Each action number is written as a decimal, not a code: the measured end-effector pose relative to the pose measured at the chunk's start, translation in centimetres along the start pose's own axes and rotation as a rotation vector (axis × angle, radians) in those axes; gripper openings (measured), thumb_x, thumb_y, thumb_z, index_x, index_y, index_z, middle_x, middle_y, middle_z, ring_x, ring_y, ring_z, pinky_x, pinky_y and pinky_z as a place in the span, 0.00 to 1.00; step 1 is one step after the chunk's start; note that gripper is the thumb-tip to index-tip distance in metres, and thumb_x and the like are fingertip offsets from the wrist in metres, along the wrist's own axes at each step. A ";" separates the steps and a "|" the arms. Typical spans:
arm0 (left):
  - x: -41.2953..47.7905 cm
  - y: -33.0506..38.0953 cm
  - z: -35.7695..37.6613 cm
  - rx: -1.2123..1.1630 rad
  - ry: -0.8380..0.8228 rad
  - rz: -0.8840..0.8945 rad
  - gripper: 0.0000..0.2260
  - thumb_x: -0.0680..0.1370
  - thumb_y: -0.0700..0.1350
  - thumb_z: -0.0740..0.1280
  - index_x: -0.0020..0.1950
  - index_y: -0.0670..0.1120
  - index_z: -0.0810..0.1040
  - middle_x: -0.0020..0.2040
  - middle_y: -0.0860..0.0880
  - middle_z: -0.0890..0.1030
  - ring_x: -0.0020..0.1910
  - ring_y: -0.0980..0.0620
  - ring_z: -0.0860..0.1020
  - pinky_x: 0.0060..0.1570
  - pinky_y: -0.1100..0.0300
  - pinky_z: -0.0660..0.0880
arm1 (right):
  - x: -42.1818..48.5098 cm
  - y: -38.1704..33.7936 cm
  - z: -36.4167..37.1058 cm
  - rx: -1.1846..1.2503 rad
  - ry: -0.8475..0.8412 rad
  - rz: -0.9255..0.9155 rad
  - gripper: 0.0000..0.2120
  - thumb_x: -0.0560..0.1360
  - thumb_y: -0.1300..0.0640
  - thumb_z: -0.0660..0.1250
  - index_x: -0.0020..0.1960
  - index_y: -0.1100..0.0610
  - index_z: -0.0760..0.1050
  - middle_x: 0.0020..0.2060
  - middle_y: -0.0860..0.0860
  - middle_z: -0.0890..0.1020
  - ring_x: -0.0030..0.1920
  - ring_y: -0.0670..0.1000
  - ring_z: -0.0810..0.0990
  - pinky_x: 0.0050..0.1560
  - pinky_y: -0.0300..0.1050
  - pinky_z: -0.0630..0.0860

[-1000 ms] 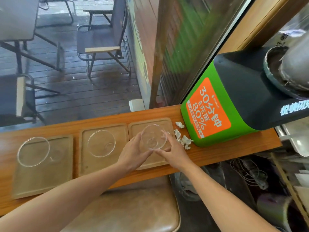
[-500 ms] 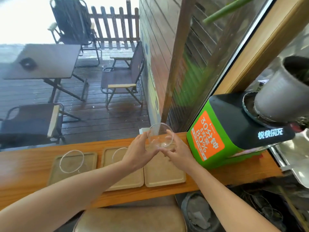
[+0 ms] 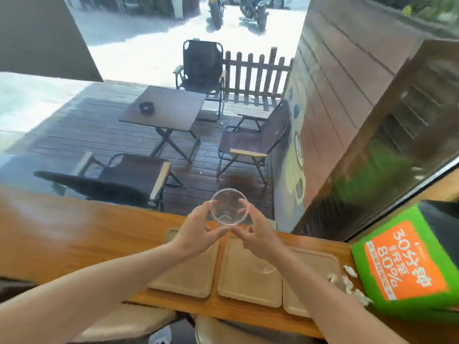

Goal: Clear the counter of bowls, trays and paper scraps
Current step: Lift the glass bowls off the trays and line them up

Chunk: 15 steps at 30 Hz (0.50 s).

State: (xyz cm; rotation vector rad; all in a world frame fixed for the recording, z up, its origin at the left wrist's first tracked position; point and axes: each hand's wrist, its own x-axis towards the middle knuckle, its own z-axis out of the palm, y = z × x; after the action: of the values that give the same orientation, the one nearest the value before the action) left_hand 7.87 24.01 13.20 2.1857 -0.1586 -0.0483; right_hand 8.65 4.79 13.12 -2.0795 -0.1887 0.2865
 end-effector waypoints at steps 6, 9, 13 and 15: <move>1.2 -8.3 -9.7 0.004 0.015 -0.045 0.29 0.72 0.58 0.75 0.69 0.54 0.70 0.60 0.53 0.77 0.37 0.54 0.82 0.38 0.64 0.80 | 5.8 -6.1 9.9 0.001 0.023 0.003 0.33 0.74 0.48 0.73 0.74 0.45 0.63 0.55 0.30 0.70 0.45 0.42 0.75 0.50 0.50 0.78; 1.5 -12.6 -13.5 0.037 -0.022 -0.066 0.30 0.72 0.58 0.75 0.70 0.54 0.70 0.61 0.52 0.77 0.35 0.55 0.82 0.37 0.65 0.79 | 7.9 -7.6 14.8 -0.013 0.021 0.061 0.33 0.75 0.49 0.72 0.75 0.46 0.61 0.59 0.34 0.71 0.51 0.46 0.76 0.50 0.51 0.81; 1.6 -17.9 -16.4 0.069 -0.078 -0.106 0.30 0.73 0.57 0.75 0.72 0.53 0.69 0.62 0.52 0.77 0.36 0.55 0.81 0.36 0.67 0.78 | 10.1 -8.4 20.6 0.006 0.002 0.152 0.33 0.75 0.47 0.72 0.75 0.45 0.60 0.61 0.38 0.71 0.55 0.50 0.79 0.27 0.30 0.74; 1.9 -20.3 -17.1 0.083 -0.101 -0.130 0.32 0.72 0.57 0.75 0.73 0.54 0.68 0.64 0.52 0.77 0.36 0.56 0.81 0.36 0.67 0.79 | 11.2 -8.5 22.9 0.012 -0.002 0.214 0.34 0.75 0.48 0.72 0.76 0.47 0.59 0.65 0.42 0.72 0.58 0.53 0.79 0.34 0.35 0.76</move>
State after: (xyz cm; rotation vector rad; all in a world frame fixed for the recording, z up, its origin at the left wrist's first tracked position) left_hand 13.35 49.18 6.68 2.2754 -0.0764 -0.2294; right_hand 12.89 30.78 7.99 -2.0896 0.0348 0.4174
